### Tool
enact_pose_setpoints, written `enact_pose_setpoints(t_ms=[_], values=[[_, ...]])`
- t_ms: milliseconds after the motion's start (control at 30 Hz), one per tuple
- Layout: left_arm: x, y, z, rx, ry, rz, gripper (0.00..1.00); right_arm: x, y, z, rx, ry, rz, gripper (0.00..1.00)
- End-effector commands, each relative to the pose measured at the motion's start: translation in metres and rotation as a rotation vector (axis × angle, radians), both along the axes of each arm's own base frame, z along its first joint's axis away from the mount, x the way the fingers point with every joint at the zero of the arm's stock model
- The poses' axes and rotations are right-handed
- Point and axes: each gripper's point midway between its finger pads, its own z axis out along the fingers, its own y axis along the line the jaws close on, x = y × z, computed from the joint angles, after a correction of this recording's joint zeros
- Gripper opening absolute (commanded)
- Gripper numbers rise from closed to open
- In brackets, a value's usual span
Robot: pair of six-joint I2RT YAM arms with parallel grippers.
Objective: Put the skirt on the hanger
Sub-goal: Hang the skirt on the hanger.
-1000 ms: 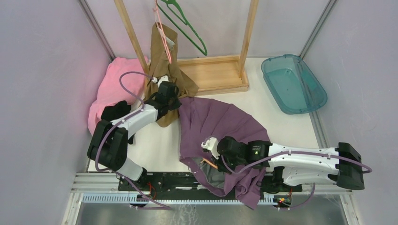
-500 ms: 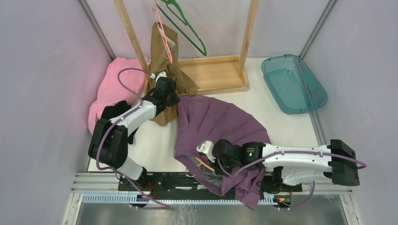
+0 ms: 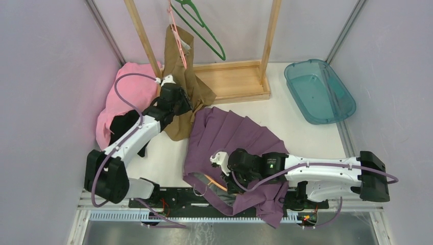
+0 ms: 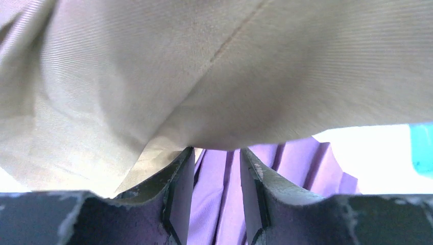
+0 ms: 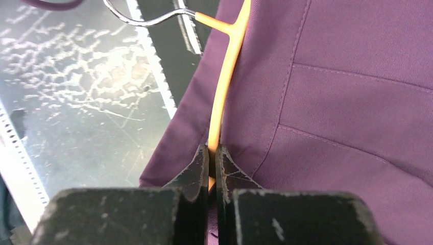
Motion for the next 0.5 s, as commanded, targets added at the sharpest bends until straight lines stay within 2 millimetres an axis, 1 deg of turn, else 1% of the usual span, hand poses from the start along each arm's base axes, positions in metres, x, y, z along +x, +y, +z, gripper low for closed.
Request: enact_pose_setpoints(t_ms=[0, 133, 233, 467], values=[[-0.005, 0.012, 0.043, 0.018, -0.094, 0.007, 0.45, -0.009, 0.032, 0.079, 0.270, 0.038, 0.032, 0.01], [-0.013, 0.016, 0.058, 0.011, -0.113, 0.009, 0.45, -0.008, 0.030, 0.108, 0.336, 0.081, 0.023, 0.01], [-0.018, 0.017, 0.063, 0.009, -0.116, 0.008, 0.45, -0.004, 0.028, 0.130, 0.400, 0.126, 0.008, 0.01], [-0.033, 0.028, 0.078, 0.012, -0.148, 0.031, 0.44, 0.016, 0.023, 0.169, 0.541, 0.207, -0.048, 0.01]])
